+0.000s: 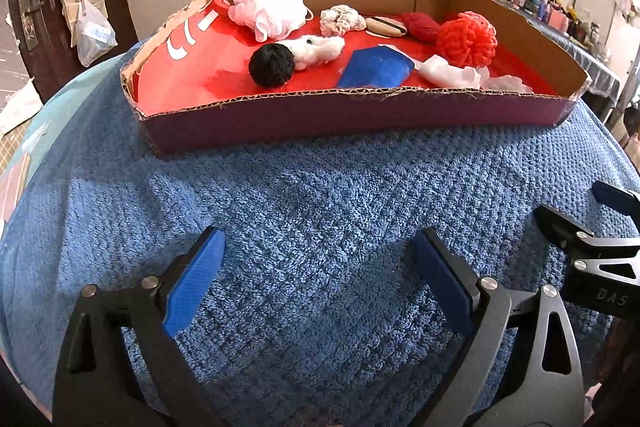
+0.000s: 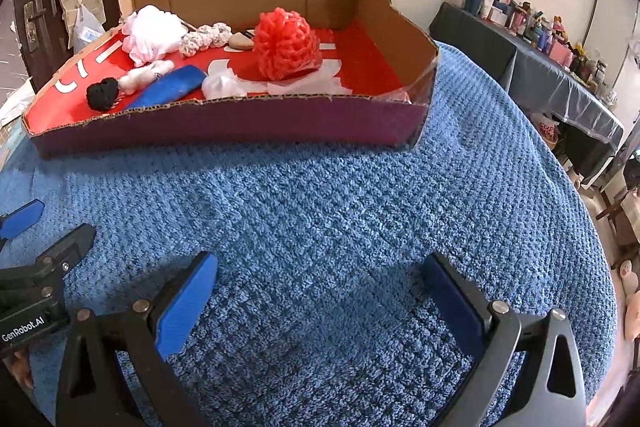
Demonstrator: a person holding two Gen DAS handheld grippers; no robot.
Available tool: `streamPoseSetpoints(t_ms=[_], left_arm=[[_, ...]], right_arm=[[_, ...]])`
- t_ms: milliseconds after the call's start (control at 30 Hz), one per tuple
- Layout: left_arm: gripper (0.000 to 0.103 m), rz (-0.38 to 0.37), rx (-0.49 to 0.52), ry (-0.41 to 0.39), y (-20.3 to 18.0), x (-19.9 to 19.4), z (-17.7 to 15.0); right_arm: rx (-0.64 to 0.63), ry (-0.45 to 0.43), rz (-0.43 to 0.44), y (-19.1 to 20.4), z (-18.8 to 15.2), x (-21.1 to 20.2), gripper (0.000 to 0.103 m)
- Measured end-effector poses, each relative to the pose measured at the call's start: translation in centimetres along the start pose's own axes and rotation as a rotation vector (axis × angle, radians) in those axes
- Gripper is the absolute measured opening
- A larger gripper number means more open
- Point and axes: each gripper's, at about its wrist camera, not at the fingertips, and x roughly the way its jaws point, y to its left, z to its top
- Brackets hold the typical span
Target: Organize soft objects
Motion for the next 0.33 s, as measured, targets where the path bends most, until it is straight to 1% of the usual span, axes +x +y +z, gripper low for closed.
streamPoseSetpoints(t_ms=[333], left_arm=[[0.097,0.003,0.001,-0.003,-0.04,-0.04,-0.13]], right_arm=[[0.003,0.0,0.001,0.01,0.01,0.07,0.103]])
